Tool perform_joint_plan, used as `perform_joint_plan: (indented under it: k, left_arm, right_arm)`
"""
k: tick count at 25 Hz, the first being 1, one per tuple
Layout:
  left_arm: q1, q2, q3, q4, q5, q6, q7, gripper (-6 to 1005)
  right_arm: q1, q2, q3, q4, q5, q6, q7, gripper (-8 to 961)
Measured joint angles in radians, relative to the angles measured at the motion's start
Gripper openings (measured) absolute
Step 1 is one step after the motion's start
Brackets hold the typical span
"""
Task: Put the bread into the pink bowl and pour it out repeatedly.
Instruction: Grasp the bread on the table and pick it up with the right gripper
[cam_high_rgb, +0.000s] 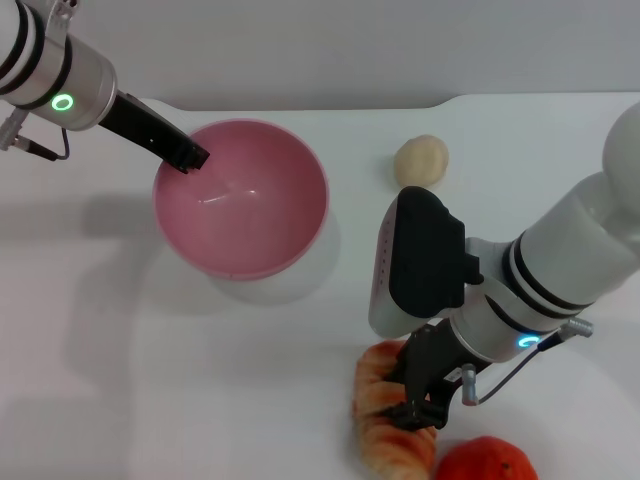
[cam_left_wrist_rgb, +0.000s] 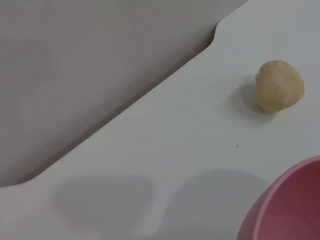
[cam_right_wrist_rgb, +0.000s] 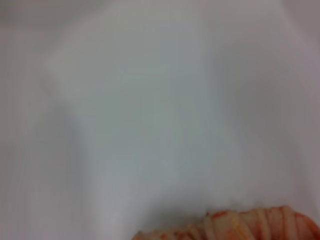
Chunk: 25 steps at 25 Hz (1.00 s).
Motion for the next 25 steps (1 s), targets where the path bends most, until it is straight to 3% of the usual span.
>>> perform_joint_plan:
  k: [25]
  left_arm:
    - [-0.001,0.0,0.0,-0.001,0.0,-0.002,0.009,41]
  right_arm:
    - [-0.003,-0.002,0.0,-0.011,-0.008,0.002,0.0,252]
